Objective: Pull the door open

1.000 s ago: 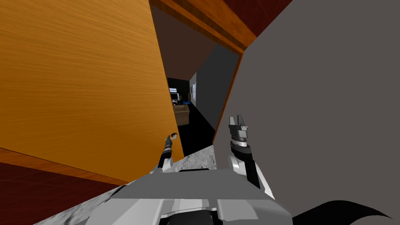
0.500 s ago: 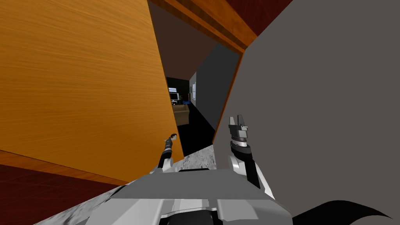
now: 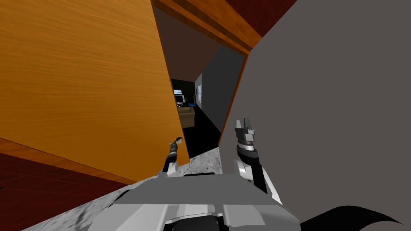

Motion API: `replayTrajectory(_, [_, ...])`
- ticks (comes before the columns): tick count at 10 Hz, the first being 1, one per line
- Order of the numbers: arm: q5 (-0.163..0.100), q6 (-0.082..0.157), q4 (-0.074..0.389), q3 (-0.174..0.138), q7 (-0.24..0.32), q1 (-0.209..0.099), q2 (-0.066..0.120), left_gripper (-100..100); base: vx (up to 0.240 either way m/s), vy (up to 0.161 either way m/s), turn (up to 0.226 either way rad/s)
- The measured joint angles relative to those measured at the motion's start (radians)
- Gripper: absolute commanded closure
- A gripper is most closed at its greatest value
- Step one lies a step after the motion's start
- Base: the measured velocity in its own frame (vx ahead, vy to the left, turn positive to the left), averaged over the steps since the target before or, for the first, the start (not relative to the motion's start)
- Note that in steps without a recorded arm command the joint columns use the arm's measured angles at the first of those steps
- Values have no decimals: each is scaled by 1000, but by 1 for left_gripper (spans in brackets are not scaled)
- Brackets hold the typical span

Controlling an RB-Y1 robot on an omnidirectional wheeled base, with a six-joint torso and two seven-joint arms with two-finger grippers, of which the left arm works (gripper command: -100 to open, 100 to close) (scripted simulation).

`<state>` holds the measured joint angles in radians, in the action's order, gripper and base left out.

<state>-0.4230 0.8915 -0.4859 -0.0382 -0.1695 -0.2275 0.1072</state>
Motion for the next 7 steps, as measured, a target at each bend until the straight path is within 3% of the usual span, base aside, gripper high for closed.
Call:
replayTrajectory(3, [23, -16, -13, 4, 18, 16, 2, 100, -188, -39, 84])
replayTrajectory(7, [93, -18, 8, 8, 80, 20, 12, 100, -151, -2, 96])
